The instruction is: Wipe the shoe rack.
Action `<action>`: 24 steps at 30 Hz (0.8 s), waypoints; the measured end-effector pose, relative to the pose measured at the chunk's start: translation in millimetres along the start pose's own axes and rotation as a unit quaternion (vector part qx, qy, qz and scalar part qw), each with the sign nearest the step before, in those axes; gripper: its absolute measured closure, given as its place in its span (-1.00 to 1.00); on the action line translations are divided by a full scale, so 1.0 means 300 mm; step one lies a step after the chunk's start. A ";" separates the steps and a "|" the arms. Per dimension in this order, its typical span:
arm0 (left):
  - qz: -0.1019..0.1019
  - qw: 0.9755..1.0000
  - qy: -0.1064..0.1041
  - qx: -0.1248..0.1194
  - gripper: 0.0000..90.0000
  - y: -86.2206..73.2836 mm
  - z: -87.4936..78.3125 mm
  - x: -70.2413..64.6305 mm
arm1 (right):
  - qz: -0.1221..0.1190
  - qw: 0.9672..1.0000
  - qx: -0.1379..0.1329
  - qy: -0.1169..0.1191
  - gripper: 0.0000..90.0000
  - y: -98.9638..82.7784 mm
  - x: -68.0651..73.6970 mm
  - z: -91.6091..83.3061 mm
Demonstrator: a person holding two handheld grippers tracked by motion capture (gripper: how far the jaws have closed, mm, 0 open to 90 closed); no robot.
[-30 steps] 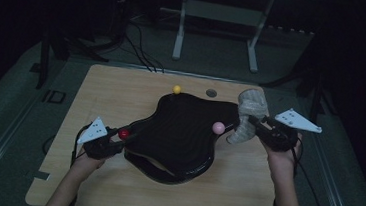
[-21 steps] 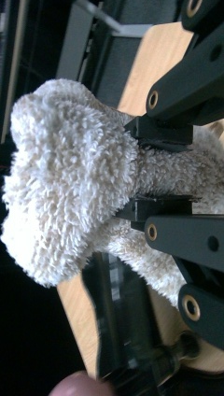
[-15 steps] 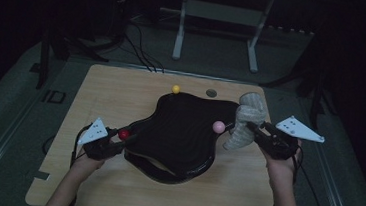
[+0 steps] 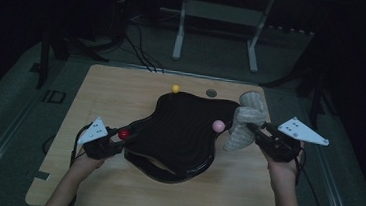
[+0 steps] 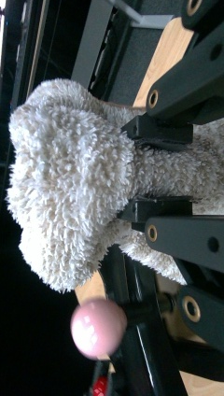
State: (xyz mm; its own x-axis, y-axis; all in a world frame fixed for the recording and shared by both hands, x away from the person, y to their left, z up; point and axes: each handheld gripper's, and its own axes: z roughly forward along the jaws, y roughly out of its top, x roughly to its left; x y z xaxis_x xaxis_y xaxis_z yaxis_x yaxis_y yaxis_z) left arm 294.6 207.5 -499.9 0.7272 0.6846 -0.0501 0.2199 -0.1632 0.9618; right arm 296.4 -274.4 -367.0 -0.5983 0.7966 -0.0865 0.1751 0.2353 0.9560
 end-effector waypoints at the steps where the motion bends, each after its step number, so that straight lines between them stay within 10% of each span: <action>1: -0.001 1.000 0.000 0.000 0.32 0.000 0.000 0.000 | -0.006 1.000 0.006 0.002 0.57 -0.006 0.010 0.007; 24: 0.000 1.000 0.001 0.000 0.32 0.000 0.001 0.008 | 0.004 0.999 0.023 0.026 0.56 -0.046 0.043 -0.002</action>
State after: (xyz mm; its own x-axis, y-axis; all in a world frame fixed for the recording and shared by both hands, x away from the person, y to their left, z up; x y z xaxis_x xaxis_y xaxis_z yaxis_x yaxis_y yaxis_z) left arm 296.7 208.8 -500.1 0.7259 0.6861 -0.0492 0.2191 -0.1628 0.9620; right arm 285.8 -267.6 -381.2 -0.6357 0.7694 -0.0623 0.2152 0.2542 0.9429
